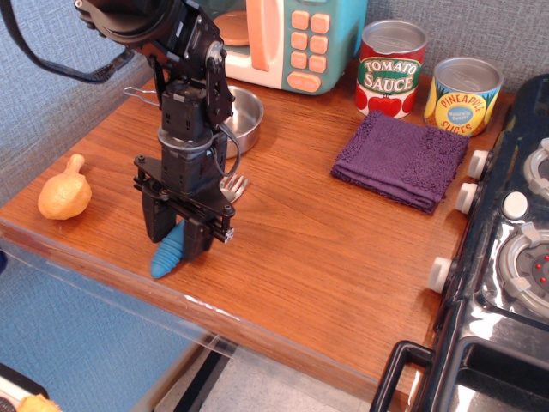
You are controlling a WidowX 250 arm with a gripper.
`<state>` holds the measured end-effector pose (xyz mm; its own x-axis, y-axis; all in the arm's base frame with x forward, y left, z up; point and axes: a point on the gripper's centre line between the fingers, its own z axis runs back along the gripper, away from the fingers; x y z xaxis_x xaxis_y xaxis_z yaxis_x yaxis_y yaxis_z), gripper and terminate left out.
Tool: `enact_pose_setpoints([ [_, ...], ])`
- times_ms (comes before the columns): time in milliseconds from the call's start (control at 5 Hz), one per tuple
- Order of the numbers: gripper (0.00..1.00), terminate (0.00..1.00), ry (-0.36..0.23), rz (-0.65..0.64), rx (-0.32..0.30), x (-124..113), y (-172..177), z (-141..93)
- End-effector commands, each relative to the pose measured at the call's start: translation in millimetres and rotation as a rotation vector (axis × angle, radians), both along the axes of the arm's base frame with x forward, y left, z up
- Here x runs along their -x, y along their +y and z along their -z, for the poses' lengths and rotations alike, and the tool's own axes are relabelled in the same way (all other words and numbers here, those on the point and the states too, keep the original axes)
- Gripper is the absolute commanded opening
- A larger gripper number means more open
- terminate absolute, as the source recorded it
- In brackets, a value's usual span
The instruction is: Move the fork and place to the right of drum stick
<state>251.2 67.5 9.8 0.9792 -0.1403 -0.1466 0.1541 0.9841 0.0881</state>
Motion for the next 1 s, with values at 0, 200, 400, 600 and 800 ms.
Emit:
enact_pose_setpoints([
  [0, 1.00, 0.00, -0.172, 0.070, 0.047, -8.7, -13.4, -60.7],
  [200, 1.00, 0.00, -0.231, 0.056, 0.086, -6.0, -17.5, -84.4],
  [400, 1.00, 0.00, -0.200, 0.039, 0.103, -8.4, -17.5, -82.1],
  [600, 1.00, 0.00, -0.200, 0.039, 0.103, -8.4, -17.5, -82.1],
  [800, 1.00, 1.00, -0.200, 0.039, 0.103, -8.4, -17.5, -82.1],
])
